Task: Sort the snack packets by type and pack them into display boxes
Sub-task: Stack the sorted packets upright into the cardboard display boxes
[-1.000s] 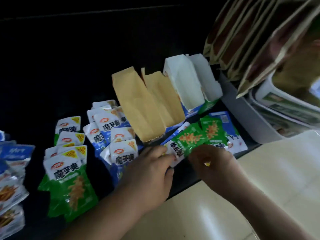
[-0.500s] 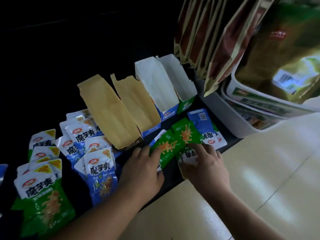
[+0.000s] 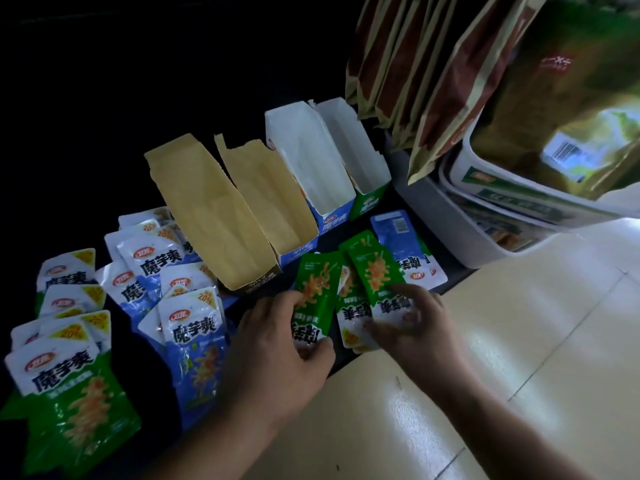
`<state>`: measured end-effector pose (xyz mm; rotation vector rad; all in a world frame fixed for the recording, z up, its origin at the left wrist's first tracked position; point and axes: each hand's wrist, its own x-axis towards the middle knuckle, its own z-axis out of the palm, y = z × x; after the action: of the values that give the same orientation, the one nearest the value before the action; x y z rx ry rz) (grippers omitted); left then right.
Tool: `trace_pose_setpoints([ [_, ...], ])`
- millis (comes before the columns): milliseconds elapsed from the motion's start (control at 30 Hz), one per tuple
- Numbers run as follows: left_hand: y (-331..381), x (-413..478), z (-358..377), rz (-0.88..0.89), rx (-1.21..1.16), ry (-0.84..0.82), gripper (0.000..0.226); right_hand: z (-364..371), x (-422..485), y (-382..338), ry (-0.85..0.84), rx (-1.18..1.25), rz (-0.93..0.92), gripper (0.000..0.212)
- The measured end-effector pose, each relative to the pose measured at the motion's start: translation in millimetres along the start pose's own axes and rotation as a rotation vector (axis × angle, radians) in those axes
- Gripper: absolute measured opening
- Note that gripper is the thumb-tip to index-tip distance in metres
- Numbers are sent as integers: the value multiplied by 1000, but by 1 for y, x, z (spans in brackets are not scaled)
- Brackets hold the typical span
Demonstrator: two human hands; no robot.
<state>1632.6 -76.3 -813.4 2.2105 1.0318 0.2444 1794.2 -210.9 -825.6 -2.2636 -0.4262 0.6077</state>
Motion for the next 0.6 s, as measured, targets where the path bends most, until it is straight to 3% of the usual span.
trace_pose_setpoints([
  [267, -24, 0, 24, 44, 140, -77, 67, 21, -3, -9, 108, 102, 149, 55],
  [467, -24, 5, 16, -37, -17, -74, 55, -5, -7, -11, 33, 347, 287, 56],
  [600, -18, 8, 13, -86, -234, -80, 47, -28, -12, -23, 13, 427, 259, 45],
])
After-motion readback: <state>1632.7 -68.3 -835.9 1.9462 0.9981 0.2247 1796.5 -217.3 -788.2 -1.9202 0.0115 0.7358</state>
